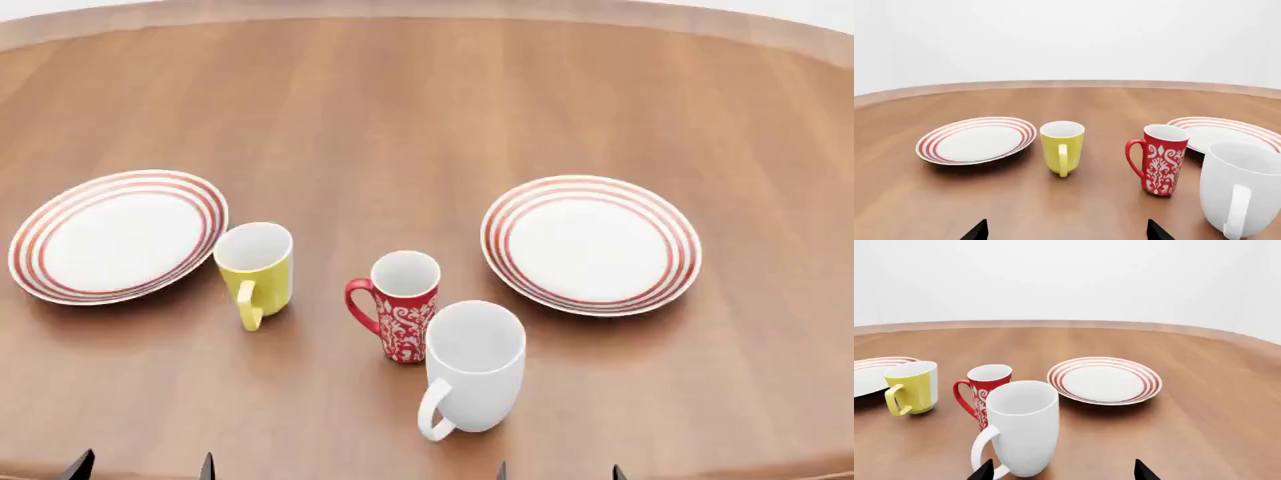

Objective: Put the red mug on the left plate.

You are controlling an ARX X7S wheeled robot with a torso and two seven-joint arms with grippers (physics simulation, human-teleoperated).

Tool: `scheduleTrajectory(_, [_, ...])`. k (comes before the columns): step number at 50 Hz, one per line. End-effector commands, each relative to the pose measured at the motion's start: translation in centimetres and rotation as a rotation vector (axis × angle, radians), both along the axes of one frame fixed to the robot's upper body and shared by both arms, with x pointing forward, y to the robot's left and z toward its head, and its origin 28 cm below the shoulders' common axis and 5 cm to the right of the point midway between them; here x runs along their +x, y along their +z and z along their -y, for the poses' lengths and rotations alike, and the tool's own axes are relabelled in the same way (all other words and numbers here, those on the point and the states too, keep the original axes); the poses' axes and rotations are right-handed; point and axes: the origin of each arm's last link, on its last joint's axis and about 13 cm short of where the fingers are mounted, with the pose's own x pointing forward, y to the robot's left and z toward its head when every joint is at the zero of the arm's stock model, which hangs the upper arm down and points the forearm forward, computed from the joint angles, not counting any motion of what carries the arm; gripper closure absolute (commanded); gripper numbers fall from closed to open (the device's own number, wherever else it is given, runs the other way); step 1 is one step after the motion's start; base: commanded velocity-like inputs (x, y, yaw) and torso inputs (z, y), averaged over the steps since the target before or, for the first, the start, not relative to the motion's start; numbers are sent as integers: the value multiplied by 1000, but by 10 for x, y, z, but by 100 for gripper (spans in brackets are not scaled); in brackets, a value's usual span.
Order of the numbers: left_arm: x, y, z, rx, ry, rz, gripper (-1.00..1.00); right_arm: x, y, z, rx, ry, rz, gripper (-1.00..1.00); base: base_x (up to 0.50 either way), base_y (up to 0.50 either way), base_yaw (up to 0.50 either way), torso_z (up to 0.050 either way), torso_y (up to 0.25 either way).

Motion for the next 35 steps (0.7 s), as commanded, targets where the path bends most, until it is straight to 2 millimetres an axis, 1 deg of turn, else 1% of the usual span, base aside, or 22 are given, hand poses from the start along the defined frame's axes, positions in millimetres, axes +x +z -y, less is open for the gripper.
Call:
scheduleTrajectory(1, [-2,3,0,11,3,11,-100,-2,5,1,4,-13,13,-100,0,0,0,0,0])
scheduleTrajectory(8, [-10,15,0,26,10,55,-100,-11,19,-1,-9,-3,67,-100,0,0,0,0,0])
scheduleTrajectory(11, [-11,17,0,17,15,64,-100,-12,20,-1,-30,-7,84,-100,0,0,0,0,0])
scheduleTrajectory(16, [-12,17,1,22,2,67,-100,-15,25,1,-6,-6,105,-100,35,45,0,0,0])
scheduleTrajectory(35, [-10,15,0,31,6,55,-100,-18,27,0,-17,10,122,-100,231,282,0,0,0])
